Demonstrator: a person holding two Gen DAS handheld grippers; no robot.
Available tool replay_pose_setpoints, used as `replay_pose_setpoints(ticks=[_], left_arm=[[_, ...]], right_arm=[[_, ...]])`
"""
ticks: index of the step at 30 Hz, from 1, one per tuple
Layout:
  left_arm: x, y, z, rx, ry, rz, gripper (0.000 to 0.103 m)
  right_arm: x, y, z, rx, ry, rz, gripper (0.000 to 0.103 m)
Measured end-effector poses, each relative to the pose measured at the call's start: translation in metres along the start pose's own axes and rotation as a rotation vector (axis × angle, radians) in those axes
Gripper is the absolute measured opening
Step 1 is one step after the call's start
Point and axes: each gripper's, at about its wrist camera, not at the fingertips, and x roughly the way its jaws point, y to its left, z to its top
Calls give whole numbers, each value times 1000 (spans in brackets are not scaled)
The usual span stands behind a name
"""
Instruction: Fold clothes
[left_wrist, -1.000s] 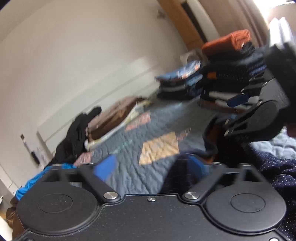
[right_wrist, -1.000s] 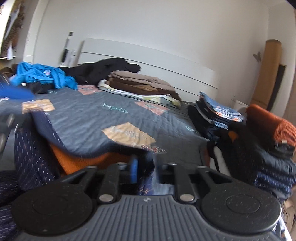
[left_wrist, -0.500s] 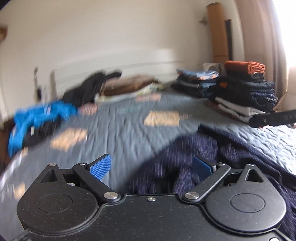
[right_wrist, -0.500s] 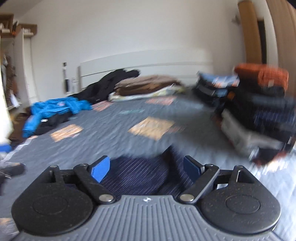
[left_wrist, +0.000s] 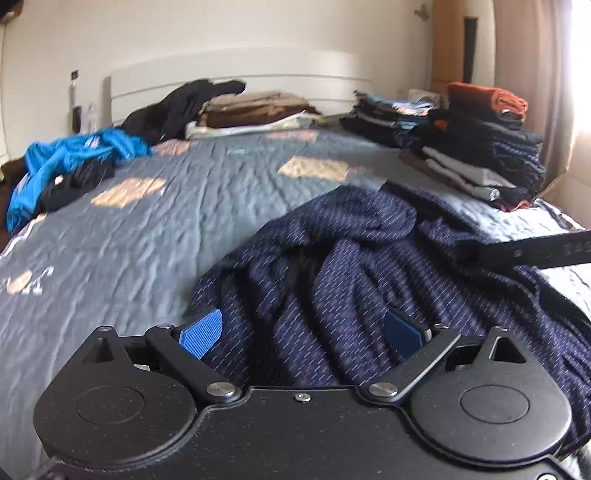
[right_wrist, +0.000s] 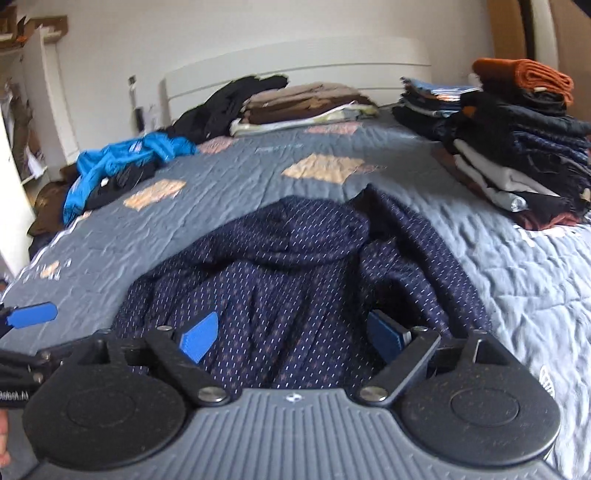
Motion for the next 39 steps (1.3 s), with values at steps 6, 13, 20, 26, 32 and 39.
replay_pose_setpoints(ticks=[6, 13, 20, 26, 32, 39], left_arm=[[-1, 16, -3, -32, 31, 13, 93], [0, 62, -9, -118, 114, 23, 69], [10, 84, -30, -164, 246, 3, 56], [19, 79, -44, -170, 324, -59, 56], [26, 78, -56, -178, 381, -71, 54], [19, 68, -56, -172, 386, -131, 29]], right_arm=[[6, 7, -9, -8, 49, 46, 88], [5, 12, -14, -34, 59, 37, 88], [6, 13, -16, -32, 76, 53, 88], [6, 25, -15, -47, 80, 89, 88], [6, 36, -15, -58, 82, 116, 88], [9, 45, -16, -72, 91, 139, 88]])
